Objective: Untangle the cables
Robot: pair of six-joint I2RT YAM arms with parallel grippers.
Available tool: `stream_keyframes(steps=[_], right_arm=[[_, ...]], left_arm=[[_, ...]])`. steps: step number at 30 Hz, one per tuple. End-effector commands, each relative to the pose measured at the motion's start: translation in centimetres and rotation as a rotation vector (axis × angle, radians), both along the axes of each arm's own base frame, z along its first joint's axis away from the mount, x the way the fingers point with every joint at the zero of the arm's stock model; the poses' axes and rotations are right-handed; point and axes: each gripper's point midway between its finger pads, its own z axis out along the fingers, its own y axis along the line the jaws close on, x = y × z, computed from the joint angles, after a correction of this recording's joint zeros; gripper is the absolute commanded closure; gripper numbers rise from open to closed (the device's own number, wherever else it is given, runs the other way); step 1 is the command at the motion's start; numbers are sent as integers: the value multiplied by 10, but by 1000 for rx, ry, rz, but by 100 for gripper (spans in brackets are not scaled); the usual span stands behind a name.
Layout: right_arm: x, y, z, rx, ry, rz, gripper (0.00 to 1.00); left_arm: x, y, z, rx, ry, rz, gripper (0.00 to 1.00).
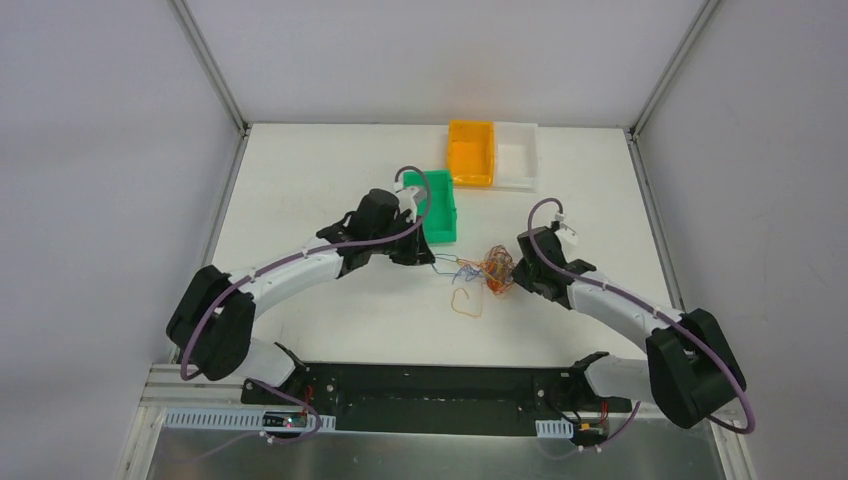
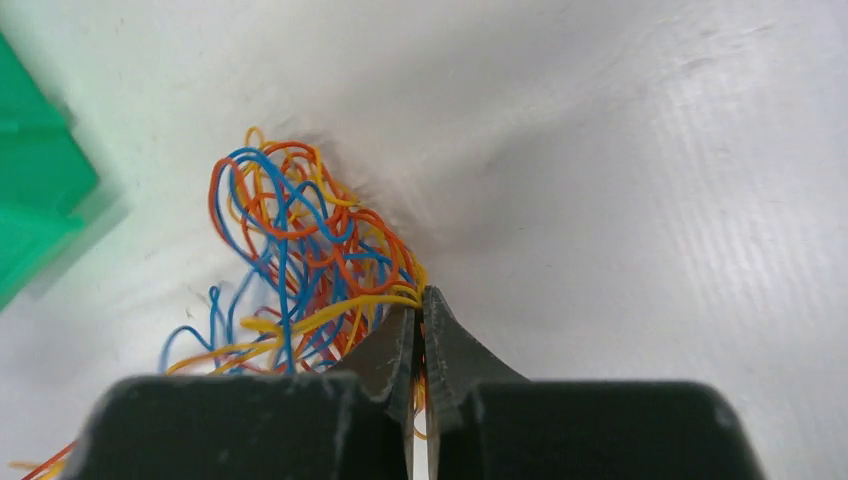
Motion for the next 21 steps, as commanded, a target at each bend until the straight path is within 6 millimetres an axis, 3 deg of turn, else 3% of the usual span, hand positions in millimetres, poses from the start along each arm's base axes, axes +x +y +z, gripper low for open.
stream_keyframes(steps=[1, 6, 12, 14, 18, 21], right_arm=[[-7, -64, 14, -191, -11, -259, 100], [-6, -75, 32, -195, -67, -290, 98], [-4, -67, 54, -201, -118, -154, 91], [-4, -56, 59, -169, -124, -82, 76], [-6, -36, 71, -83, -154, 18, 41], [-7, -28, 80, -34, -187, 54, 36]], left_arm=[[5, 52, -14, 164, -25, 139, 100], [-3, 82, -27, 271, -26, 204, 100], [-13, 87, -39, 289, 4, 193, 96], [-13, 86, -40, 292, 9, 182, 86], [-15, 80, -38, 303, -4, 157, 58], [-16, 76, -33, 312, -32, 145, 47]])
